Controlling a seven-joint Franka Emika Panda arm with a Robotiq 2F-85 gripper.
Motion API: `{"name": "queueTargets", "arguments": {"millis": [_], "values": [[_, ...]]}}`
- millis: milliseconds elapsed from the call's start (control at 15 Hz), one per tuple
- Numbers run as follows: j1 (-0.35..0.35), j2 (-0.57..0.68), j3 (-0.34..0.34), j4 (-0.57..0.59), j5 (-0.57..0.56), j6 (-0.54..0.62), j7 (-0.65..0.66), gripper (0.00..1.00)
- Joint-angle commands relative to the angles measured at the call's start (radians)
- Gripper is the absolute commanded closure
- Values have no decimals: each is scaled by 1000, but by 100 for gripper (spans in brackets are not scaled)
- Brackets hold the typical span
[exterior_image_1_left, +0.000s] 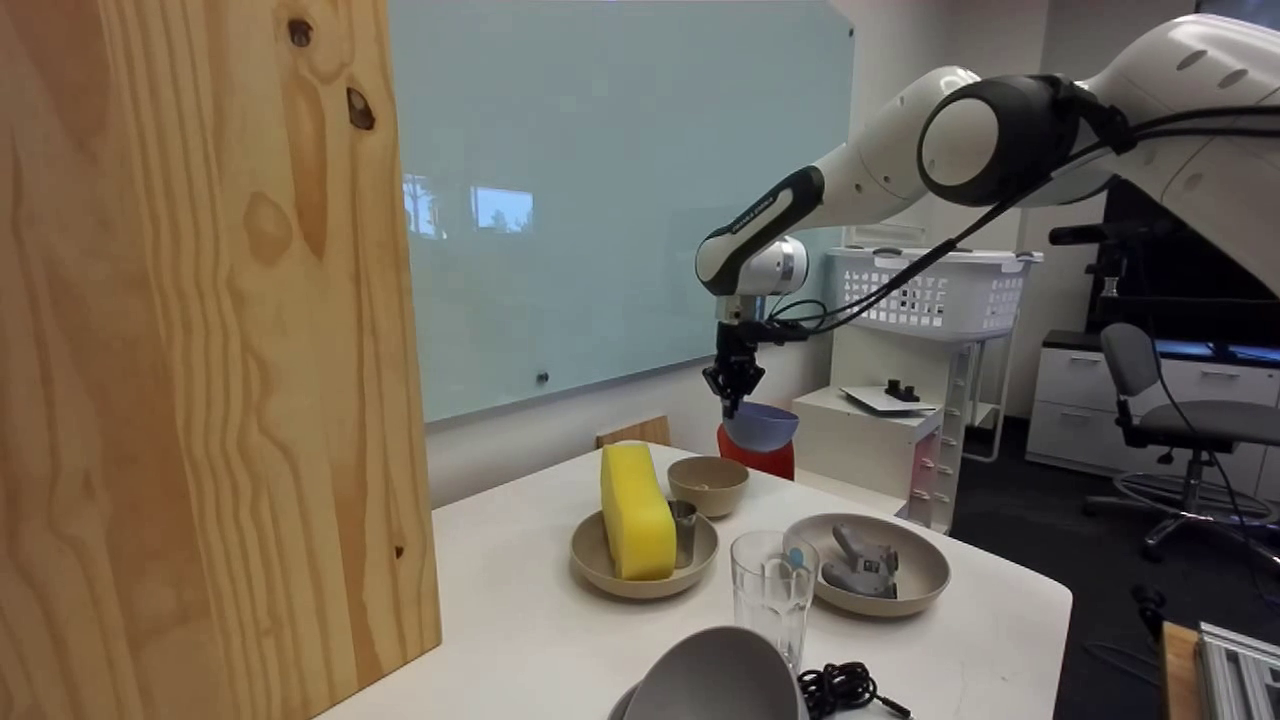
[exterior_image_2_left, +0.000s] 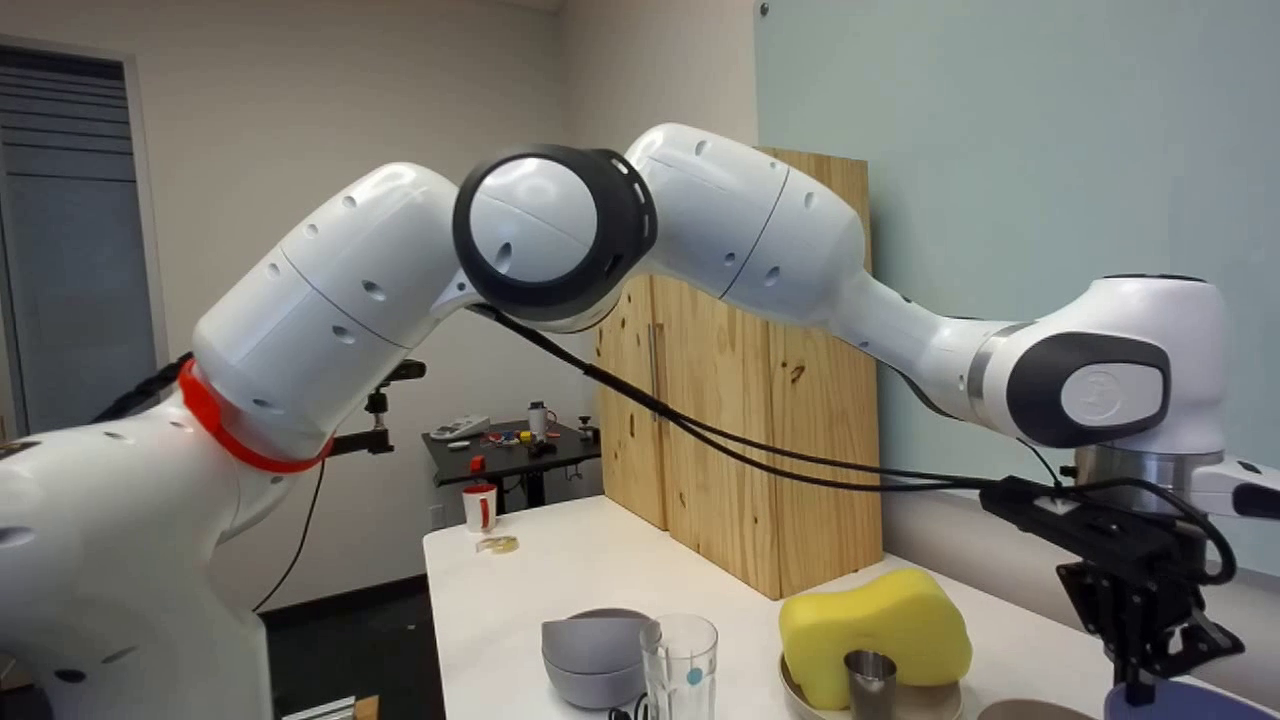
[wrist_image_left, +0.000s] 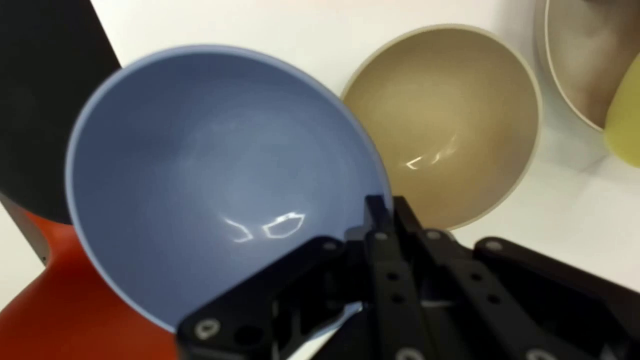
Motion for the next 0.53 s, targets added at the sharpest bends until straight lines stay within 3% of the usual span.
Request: {"name": "queueTargets", "arguments": {"millis": [0, 467], "values": [[43, 11, -14, 44, -44, -53, 30, 99], [115, 30, -14, 67, -92, -72, 79, 99]]}}
